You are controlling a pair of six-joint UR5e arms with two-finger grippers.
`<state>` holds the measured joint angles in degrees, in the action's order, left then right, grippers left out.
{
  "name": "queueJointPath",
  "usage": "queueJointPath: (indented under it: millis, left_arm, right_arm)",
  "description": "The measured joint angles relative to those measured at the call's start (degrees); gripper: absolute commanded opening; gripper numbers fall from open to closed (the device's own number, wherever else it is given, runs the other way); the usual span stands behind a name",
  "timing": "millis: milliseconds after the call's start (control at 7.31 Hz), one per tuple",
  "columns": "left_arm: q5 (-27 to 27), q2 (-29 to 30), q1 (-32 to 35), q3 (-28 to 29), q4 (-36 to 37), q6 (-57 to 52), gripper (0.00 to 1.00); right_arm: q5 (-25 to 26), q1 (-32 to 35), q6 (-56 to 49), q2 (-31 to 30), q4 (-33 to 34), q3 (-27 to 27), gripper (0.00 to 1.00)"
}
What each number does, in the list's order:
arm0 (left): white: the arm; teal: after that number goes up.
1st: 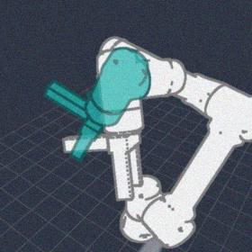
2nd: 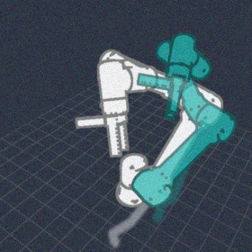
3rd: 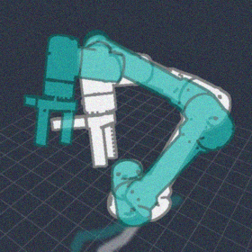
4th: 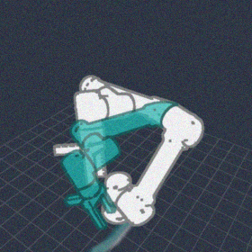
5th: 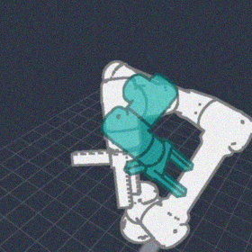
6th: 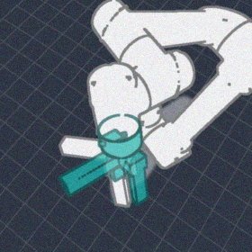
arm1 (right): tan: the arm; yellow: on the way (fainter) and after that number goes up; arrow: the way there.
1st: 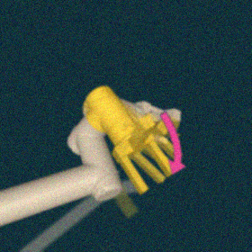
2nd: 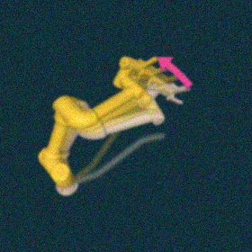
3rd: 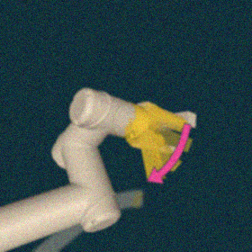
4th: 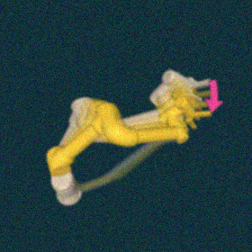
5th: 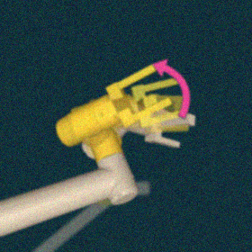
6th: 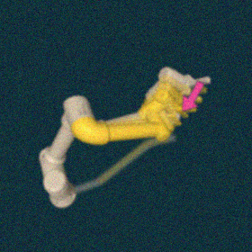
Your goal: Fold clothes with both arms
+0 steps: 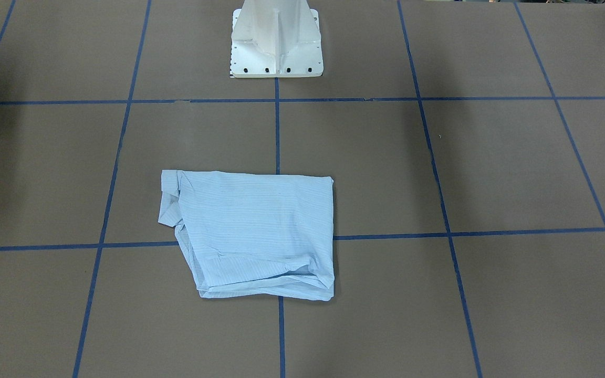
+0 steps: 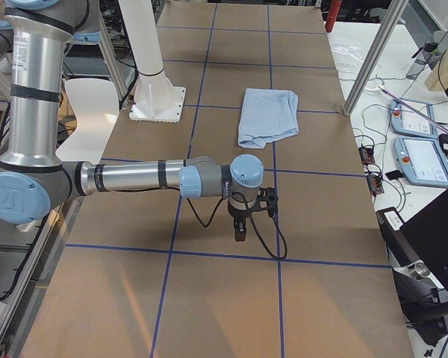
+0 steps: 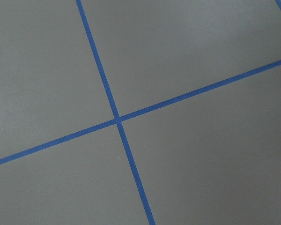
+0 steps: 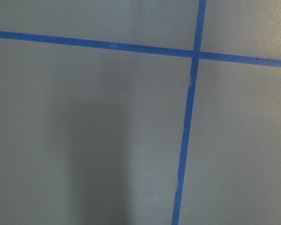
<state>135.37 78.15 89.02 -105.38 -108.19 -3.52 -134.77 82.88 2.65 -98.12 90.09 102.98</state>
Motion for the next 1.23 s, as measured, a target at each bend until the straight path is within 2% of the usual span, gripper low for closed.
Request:
queueJointPath:
  millis: [1231]
  left_arm:
    - [0.1, 0.0, 0.0, -0.1, -0.1, 0.2, 1.00]
  right_arm:
    - [-0.1, -0.1, 0.2, 0.4, 0.0, -0.7, 1.00]
